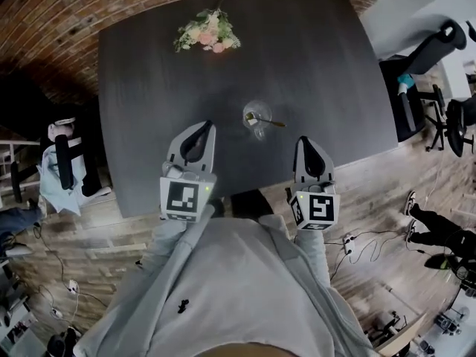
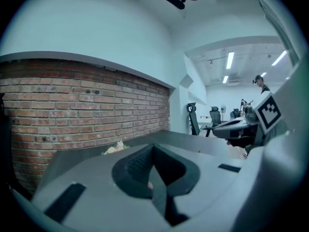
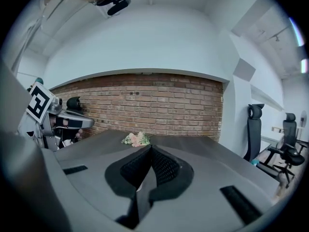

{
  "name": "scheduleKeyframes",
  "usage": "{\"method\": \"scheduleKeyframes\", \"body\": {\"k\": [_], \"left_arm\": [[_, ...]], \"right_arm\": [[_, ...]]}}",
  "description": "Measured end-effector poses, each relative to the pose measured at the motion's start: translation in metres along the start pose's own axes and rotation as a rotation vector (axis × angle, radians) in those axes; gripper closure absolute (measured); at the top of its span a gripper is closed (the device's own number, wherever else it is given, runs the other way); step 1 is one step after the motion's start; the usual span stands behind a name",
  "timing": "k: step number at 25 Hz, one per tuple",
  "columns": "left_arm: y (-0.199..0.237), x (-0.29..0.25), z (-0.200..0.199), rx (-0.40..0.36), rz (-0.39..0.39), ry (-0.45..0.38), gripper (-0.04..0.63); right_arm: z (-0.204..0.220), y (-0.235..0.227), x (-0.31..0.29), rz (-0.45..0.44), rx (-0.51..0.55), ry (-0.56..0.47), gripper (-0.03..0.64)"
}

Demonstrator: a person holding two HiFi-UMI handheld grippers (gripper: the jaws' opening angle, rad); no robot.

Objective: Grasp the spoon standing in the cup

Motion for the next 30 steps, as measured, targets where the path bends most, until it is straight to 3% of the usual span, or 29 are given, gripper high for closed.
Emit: {"method": "scheduleKeyframes", "body": {"k": [16,23,30], "left_arm": [[0.022,-0.046,-0.03,0.016,-0.245,-0.011,0.577],[0.027,-0.034,-0.032,0.034,-0.29,-0.011,0.577],[0.03,-0.031,-0.042,0.01,-0.254,-0.037,0.577]], "right_arm": [[-0.029,-0.033,-0.1,-0.22,0.015,-0.076,0.6],[-0.031,-0.021,-0.104,-0.264,0.026,-0.073,0.601],[-0.032,-0.016,-0.093,-0.246,0.024,-0.065,0.601]]}}
Point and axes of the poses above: the fingertips, and each gripper's own axes: x backward along the fingers, y to its left, z out of its underside, the point moved 2 cm from there along x, backward along the fingers, and after that the axes turned 15 degrees about z, right-handed, at the moved point
